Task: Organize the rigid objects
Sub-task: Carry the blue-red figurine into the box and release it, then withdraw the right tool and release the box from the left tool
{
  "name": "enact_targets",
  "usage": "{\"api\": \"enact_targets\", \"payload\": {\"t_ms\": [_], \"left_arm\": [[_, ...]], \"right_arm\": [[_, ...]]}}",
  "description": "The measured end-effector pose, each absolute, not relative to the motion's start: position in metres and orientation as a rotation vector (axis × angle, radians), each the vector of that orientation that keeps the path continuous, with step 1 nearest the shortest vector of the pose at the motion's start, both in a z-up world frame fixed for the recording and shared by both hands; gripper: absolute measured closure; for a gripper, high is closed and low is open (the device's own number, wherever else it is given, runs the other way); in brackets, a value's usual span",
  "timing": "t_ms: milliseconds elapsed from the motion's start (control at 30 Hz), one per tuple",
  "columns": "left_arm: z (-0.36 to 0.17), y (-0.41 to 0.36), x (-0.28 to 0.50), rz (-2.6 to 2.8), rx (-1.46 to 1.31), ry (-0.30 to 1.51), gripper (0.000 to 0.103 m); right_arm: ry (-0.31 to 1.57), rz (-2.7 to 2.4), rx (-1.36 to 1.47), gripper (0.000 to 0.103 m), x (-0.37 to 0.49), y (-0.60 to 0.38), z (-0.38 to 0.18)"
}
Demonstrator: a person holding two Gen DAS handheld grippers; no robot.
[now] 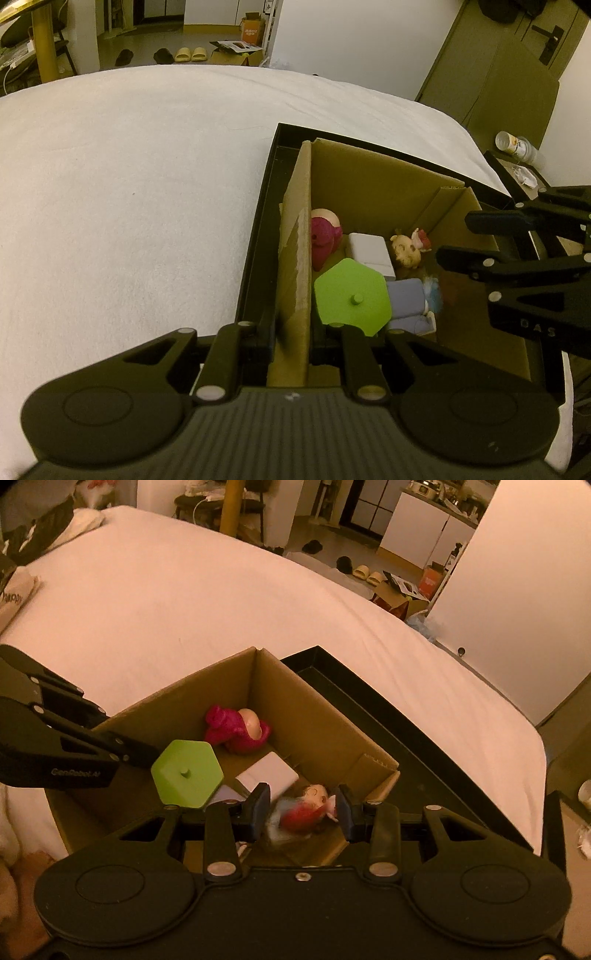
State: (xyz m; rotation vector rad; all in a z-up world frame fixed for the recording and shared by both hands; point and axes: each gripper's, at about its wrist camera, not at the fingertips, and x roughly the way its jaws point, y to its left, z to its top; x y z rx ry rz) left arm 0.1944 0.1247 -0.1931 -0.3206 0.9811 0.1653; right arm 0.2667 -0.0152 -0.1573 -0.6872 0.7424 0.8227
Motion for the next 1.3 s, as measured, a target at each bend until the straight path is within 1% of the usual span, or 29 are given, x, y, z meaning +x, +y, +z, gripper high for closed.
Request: {"api": "enact_targets", "payload": {"t_ms": [133, 300, 433, 700, 833, 1033, 1167, 1300], "left_arm": [[-0.194, 0.126, 0.193, 0.163, -0.327, 0.980, 0.088], [-0.194, 0.125, 0.194, 0.164, -0.321, 0.982, 0.088], [-0.193, 0.124, 0.194, 0.164, -0.316, 0.983, 0.088], [-0.191, 0.122, 0.197, 0.159, -0.295, 1.001, 0.088], [-0.188, 0.122, 0.200, 0.157, -0.299, 1.028, 0.088], [-0.170, 0.118, 0.196, 0.155, -0.278, 1.019, 0.088], [-0.157, 0.115, 0.191, 0.140, -0.272, 1.009, 0.088], [-0.147, 0.108, 0.184, 0.129, -0.249, 1.009, 0.087]], "right_arm": [[0.732, 0.817, -0.717, 0.064, 0.265, -0.011, -0.159], [0.735, 0.814, -0.679, 0.064, 0.264, -0.016, -0.154], [0.755, 0.793, -0.584, 0.061, 0.267, -0.029, -0.145], [0.796, 0.757, -0.420, 0.059, 0.266, -0.058, -0.131], [0.814, 0.740, -0.355, 0.055, 0.265, -0.073, -0.127], [0.854, 0.697, -0.258, 0.049, 0.265, -0.096, -0.127], [0.863, 0.671, -0.207, 0.040, 0.260, -0.111, -0.125], [0.871, 0.646, -0.156, 0.035, 0.253, -0.125, -0.122]]}}
